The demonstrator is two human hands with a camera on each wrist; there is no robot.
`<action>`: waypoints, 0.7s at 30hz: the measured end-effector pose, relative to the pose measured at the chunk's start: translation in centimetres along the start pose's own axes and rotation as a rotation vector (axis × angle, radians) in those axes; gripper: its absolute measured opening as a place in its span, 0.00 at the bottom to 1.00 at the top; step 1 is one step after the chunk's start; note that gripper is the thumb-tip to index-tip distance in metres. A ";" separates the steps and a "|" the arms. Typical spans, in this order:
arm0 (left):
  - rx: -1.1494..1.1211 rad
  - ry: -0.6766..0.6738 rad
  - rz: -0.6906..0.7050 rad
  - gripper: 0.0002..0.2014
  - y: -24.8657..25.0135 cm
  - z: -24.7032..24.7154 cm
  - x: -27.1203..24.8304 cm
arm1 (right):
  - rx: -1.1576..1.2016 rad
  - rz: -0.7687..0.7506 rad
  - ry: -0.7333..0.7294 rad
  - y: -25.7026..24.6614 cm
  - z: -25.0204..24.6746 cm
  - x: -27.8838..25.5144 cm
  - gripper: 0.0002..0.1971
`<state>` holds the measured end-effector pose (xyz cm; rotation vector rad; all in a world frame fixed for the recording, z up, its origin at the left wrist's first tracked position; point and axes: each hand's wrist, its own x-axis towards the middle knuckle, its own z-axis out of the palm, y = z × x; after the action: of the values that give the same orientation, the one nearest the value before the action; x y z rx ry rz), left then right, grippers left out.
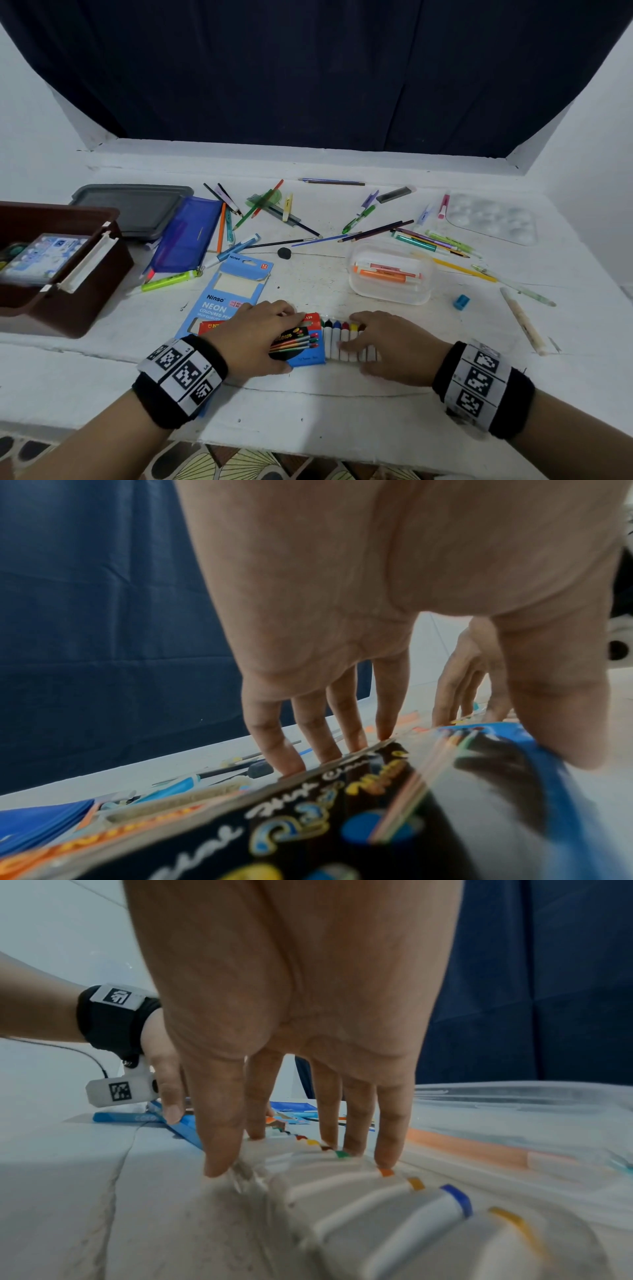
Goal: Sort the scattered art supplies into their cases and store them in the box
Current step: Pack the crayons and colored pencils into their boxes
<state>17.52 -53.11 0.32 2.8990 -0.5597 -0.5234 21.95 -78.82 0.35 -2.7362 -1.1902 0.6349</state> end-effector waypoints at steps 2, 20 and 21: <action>-0.008 0.002 -0.005 0.39 -0.1 0.0 0.1 | 0.102 0.016 0.015 0.2 -0.6 -0.1 0.26; -0.036 0.008 0.000 0.39 -0.4 0.5 0.4 | 0.201 0.140 0.121 0.9 -0.4 1.4 0.28; -0.038 0.008 -0.002 0.39 -0.4 0.5 0.4 | 0.203 0.133 0.113 0.9 -0.4 1.4 0.29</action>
<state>17.85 -52.94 -0.40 2.8651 -0.5405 -0.5171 23.62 -78.44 0.05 -2.6550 -0.8741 0.5704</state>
